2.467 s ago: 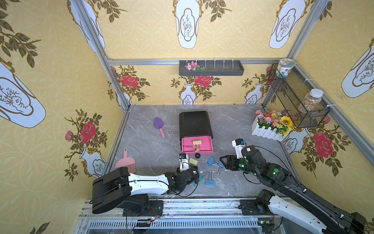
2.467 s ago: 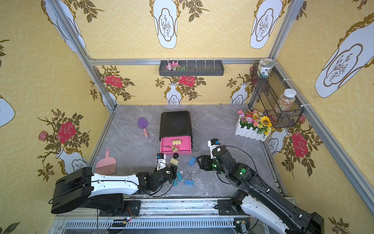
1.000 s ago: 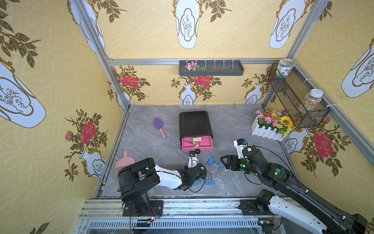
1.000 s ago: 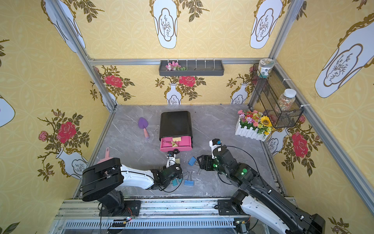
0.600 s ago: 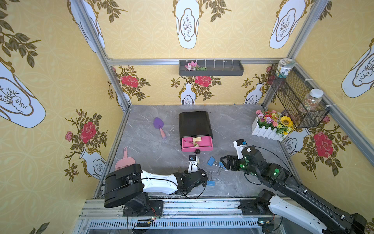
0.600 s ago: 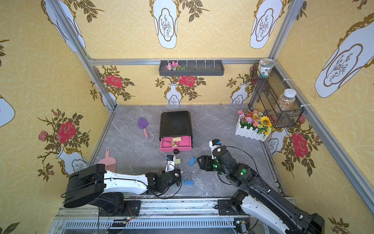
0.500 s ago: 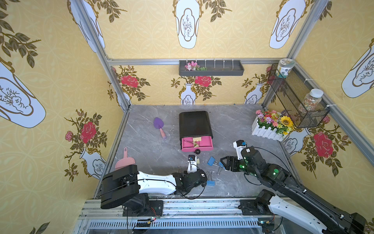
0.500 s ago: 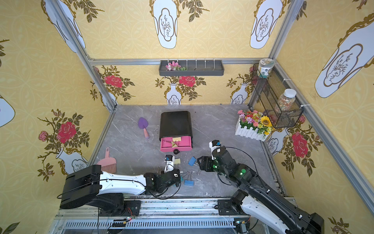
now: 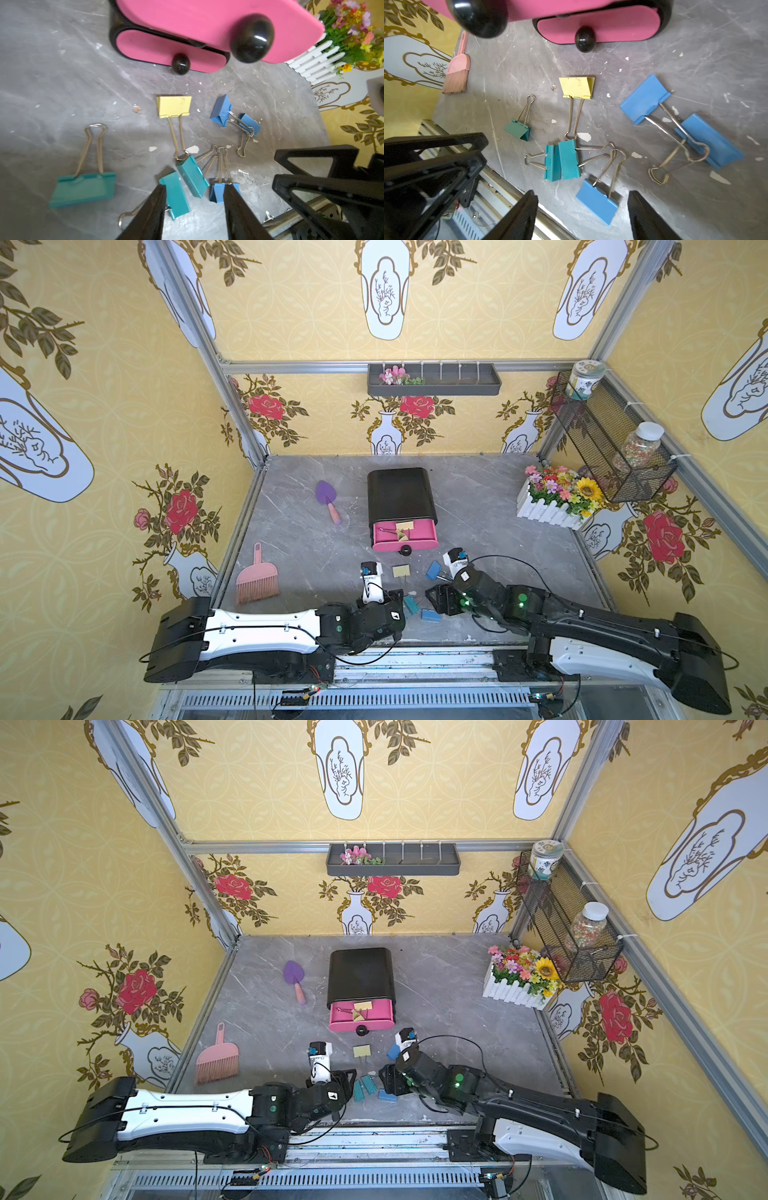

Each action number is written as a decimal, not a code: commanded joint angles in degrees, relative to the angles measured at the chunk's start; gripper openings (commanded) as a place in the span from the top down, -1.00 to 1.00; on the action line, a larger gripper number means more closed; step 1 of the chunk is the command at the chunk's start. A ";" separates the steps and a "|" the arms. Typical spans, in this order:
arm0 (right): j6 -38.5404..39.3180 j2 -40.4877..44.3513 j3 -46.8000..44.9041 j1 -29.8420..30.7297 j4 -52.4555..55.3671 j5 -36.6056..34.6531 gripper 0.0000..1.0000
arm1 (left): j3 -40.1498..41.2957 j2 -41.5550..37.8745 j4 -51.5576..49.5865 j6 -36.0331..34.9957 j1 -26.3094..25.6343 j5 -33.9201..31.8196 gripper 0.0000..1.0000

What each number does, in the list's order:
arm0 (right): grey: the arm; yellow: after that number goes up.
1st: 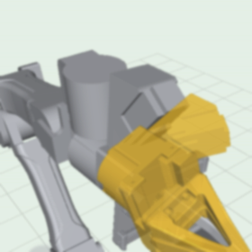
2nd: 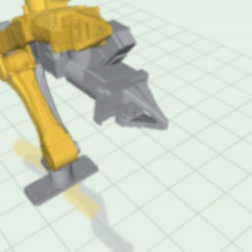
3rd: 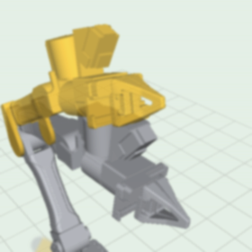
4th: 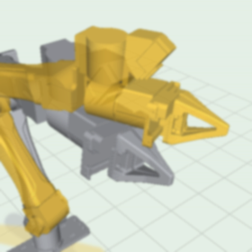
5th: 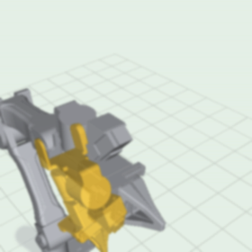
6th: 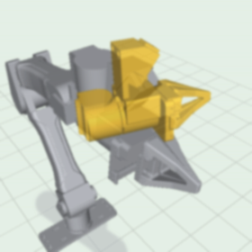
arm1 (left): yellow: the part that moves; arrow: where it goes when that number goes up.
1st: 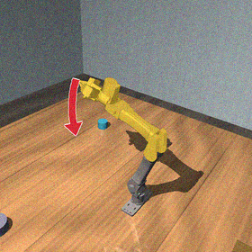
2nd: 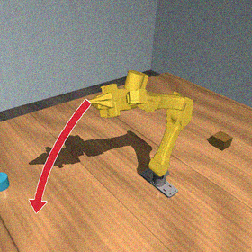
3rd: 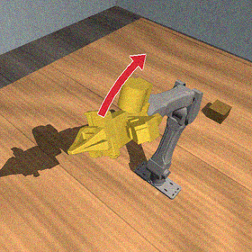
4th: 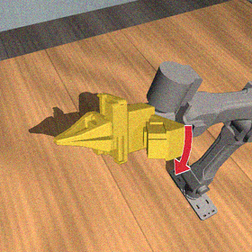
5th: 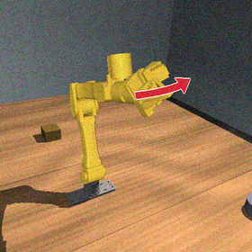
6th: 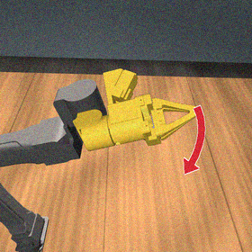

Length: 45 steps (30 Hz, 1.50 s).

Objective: Put the binder clips in the drawer according to color
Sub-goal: Move the binder clip to the center of the board.

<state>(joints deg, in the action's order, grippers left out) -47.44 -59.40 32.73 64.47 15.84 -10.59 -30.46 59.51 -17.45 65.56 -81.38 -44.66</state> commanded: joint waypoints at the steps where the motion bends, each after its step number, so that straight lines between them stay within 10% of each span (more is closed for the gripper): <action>1: -3.90 -6.96 4.39 4.23 -4.06 -12.14 -0.35 | 1.77 -4.27 -7.38 6.63 0.09 -3.95 -0.06; 13: -7.46 -31.59 20.32 8.41 3.28 -15.32 0.01 | 2.84 -12.86 -17.23 14.27 0.26 -6.33 -0.10; 31: -9.72 -34.38 13.79 7.02 -3.58 -2.11 0.26 | 5.52 -14.35 -13.42 12.93 0.26 -5.85 -0.12; 45: -12.96 -25.79 9.12 4.77 6.32 -10.46 0.30 | 5.01 -12.13 -11.29 12.21 0.26 -5.79 -0.14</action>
<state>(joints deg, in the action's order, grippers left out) -58.96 -86.50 42.11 69.34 16.91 -17.04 -25.80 47.40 -29.78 78.00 -81.17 -50.09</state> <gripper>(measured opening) 0.345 0.570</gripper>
